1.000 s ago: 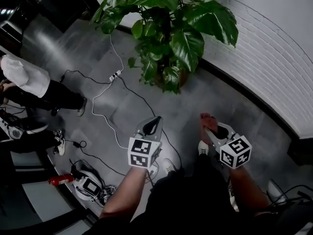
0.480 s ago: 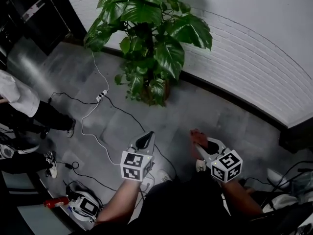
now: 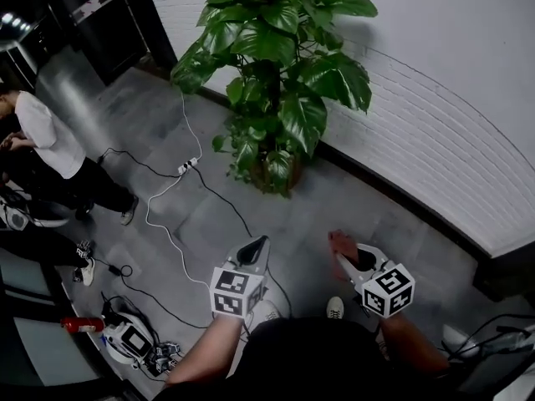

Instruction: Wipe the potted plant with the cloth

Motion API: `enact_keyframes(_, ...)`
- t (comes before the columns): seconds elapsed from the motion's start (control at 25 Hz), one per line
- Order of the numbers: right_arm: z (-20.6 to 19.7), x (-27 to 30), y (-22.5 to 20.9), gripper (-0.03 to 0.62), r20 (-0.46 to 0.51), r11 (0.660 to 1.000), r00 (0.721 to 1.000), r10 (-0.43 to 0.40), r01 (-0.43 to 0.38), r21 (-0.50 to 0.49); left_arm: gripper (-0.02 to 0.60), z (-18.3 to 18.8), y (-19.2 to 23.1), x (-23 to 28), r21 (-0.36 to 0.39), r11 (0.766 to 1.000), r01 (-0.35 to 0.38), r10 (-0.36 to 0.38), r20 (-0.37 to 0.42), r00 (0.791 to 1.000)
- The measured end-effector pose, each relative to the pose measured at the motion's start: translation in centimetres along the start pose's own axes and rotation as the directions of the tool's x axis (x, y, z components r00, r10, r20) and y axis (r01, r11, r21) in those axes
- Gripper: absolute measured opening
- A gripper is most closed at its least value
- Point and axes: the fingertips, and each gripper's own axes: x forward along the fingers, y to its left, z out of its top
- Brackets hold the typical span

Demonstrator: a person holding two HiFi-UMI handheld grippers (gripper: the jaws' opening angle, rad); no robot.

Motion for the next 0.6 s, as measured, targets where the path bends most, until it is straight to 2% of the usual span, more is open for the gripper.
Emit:
enact_keyframes(0.16,0.2,0.0,-0.1,0.064,0.001,0.999,0.999,0.036,-0.036,-0.016,0.017,-0.1,-0.1,0.3,-0.004,0.999,-0.037,0.037,0.021,0.999)
enact_keyframes(0.28,0.1,0.1,-0.3,0.064,-0.001,0.999,0.999,0.049,-0.049,-0.019,0.017,-0.1,-0.6,0.7,-0.014,0.999,-0.035,0.036,0.016,0.999)
enact_keyframes(0.6,0.2,0.9,-0.8,0.064,0.007,0.999,0.999,0.045,-0.045,0.002,0.017,1.2,0.2,1.6,0.017,0.999,-0.042,0.041,0.016,0.999)
